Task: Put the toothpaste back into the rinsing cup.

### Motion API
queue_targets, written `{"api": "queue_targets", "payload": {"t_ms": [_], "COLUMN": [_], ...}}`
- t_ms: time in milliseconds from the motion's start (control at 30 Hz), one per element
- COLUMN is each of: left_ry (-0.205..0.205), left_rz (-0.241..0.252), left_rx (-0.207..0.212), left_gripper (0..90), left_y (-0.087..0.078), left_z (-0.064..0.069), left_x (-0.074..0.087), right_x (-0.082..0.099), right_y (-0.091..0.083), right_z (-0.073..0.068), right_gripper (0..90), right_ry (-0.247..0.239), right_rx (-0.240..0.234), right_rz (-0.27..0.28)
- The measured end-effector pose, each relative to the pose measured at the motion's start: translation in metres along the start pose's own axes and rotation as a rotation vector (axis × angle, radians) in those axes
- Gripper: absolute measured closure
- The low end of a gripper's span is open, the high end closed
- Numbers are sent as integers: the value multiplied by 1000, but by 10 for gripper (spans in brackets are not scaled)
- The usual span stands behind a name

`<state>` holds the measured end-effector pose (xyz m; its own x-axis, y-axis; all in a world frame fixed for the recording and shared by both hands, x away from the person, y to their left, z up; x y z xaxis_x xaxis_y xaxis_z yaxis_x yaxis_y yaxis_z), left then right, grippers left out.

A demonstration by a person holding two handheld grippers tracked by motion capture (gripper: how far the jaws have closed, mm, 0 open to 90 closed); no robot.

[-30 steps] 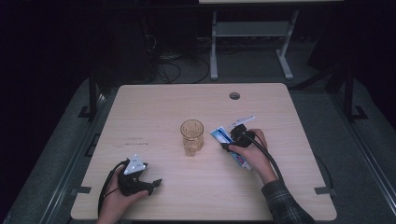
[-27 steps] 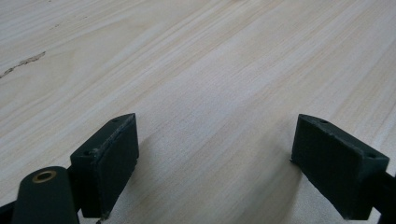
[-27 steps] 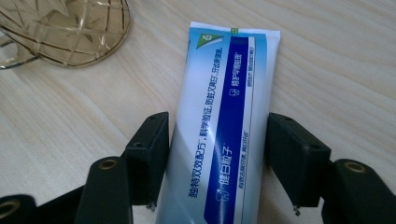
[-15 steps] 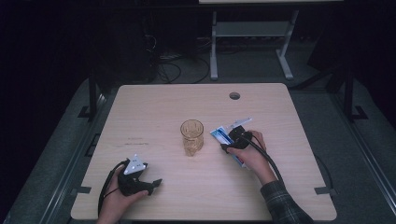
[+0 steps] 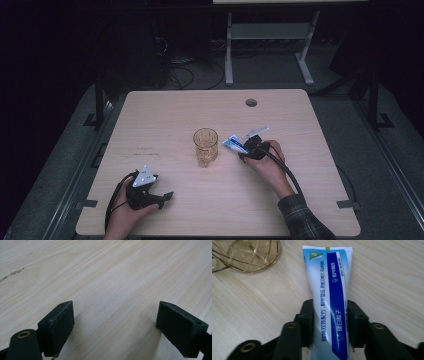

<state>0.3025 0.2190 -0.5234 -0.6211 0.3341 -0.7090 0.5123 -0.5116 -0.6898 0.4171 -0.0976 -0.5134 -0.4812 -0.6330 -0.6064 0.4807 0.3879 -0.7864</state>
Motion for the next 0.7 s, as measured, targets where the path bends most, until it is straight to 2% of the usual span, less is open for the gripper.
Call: {"api": "queue_targets", "payload": {"t_ms": [133, 367, 700], "left_ry": [0, 0, 0], "left_rz": [0, 0, 0], "left_rx": [0, 0, 0], "left_gripper": [142, 142, 142], "left_y": [0, 0, 0], "left_z": [0, 0, 0], "left_x": [0, 0, 0], "right_x": [0, 3, 8], "right_y": [-2, -6, -11], "right_z": [2, 6, 10], "right_gripper": [699, 713, 716], "right_ry": [21, 87, 126], "right_rx": [-9, -65, -96], "right_rz": [12, 51, 101]}}
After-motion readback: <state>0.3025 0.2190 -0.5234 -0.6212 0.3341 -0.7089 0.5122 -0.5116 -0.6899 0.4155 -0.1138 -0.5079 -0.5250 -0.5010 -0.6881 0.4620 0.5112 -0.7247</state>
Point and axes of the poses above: each handheld gripper's, and its own axes: y roughly forward along the jaws, x roughly out of its underside, z roughly to its right, the point moved 7 cm from there along y, roughly forward along the jaws, and after that the axes turned 12 degrees about -y, right-handed, at the moved point
